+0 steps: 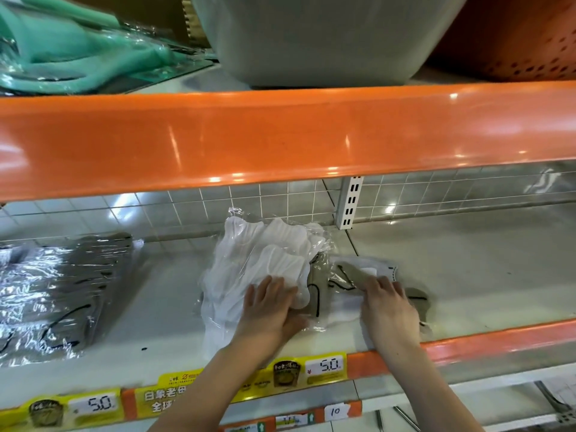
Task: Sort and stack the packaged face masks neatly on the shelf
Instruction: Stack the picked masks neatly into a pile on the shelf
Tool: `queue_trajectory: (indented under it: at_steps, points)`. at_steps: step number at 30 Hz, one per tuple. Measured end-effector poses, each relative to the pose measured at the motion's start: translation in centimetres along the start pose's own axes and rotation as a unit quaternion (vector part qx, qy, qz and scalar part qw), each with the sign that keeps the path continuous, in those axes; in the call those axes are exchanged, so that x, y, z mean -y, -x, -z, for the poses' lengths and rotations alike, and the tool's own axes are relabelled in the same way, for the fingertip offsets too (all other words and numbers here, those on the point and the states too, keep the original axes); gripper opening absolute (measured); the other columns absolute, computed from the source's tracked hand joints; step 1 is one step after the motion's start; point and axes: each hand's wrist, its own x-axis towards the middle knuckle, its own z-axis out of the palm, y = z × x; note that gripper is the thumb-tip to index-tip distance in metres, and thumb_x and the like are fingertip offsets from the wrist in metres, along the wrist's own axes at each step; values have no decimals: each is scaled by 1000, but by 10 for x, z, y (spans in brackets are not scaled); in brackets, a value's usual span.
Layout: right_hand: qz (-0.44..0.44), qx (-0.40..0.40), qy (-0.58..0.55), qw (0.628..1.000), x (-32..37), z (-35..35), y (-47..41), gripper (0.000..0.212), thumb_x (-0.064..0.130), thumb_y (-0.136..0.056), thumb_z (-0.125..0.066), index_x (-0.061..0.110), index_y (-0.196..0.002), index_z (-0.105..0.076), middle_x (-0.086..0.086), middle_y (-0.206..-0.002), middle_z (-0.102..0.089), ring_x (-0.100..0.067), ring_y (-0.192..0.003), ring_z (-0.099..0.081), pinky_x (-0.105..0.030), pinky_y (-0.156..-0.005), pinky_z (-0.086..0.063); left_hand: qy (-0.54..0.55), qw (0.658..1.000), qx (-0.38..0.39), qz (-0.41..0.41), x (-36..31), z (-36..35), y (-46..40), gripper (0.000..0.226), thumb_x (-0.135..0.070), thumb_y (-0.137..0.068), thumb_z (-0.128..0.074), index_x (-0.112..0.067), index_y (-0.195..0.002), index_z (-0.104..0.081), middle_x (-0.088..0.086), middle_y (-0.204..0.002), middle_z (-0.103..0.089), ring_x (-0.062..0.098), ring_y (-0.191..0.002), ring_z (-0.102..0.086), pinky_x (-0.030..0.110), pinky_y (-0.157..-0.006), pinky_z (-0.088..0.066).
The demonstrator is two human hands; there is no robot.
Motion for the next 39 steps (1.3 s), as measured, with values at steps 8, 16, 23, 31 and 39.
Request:
queue_trajectory:
  at_steps: [8,16,23,31,39]
  points:
    - [53,-116,-197,972,0,13,1,9,2,-84,-65,9,-89,-61,-8,-89,-62,-35,-85,-59,-34,-64,-42,183,982,-50,-16,-25,7,-3,64,-48,-91,-54,-25,-146,-31,-7,-151,-27,10,-140,-18,20,-108,-16]
    - [180,-54,-223,956,58,4,19,26,24,-83,-41,18,-101,-58,4,-104,-60,-19,-95,-57,-32,-72,-49,671,730,-64,115,-48,26,1,44,-49,-91,-53,-8,-94,-67,7,-90,-72,16,-88,-69,30,-75,-56]
    - [245,-10,-198,949,80,-16,25,52,13,-75,-59,20,-127,-55,1,-128,-58,-22,-115,-55,-35,-85,-54,772,574,-146,233,-10,32,18,21,-9,-99,-42,-2,-104,-62,9,-79,-73,17,-71,-71,25,-58,-55]
    - [279,-34,-184,942,127,-19,23,54,-8,-61,-69,12,-112,-68,-4,-109,-69,-24,-97,-66,-36,-77,-57,340,816,-422,202,46,32,53,69,-25,-94,-56,-16,-149,-15,16,-151,-28,28,-138,-31,31,-108,-32]
    - [311,-65,-165,934,203,-19,35,45,0,-64,-71,19,-104,-69,4,-101,-66,-19,-87,-65,-32,-70,-54,-29,921,-389,23,129,27,86,34,-35,-82,-50,-21,-112,-60,0,-114,-66,21,-118,-51,46,-99,-37]
